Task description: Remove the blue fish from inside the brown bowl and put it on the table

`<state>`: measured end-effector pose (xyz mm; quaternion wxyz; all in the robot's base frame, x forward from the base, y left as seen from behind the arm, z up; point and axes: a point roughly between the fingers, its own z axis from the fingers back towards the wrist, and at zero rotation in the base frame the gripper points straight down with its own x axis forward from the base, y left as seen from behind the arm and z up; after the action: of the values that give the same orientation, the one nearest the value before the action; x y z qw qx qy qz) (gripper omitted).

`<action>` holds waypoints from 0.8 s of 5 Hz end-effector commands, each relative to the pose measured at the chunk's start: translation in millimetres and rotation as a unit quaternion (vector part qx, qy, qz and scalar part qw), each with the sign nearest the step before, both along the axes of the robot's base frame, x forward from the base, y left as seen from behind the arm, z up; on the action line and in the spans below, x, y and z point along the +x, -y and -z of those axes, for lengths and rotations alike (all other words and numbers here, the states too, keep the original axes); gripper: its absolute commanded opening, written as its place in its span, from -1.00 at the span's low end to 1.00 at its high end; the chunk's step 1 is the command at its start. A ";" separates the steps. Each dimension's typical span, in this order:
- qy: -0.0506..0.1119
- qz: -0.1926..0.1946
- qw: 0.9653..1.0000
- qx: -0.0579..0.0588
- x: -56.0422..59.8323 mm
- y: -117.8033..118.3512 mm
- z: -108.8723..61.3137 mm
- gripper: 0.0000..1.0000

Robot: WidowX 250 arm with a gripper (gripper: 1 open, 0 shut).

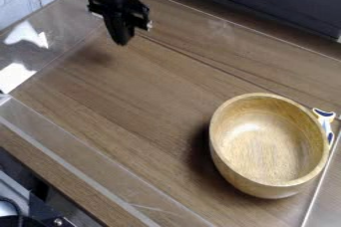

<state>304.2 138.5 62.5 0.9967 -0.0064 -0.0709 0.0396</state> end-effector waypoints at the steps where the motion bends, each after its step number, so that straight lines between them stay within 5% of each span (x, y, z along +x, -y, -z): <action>1: 0.042 -0.056 0.997 0.014 5.0 -19.1 -43.1 -1.00; 2: 0.047 -0.111 0.993 0.006 4.2 -35.5 -56.8 -1.00; 3: 0.052 -0.104 0.993 0.012 -2.6 -38.5 -44.1 1.00; 4: 0.045 -0.101 0.994 0.019 -7.5 -41.0 -27.9 1.00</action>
<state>293.6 172.6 68.5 0.9872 0.0015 -0.0852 0.1349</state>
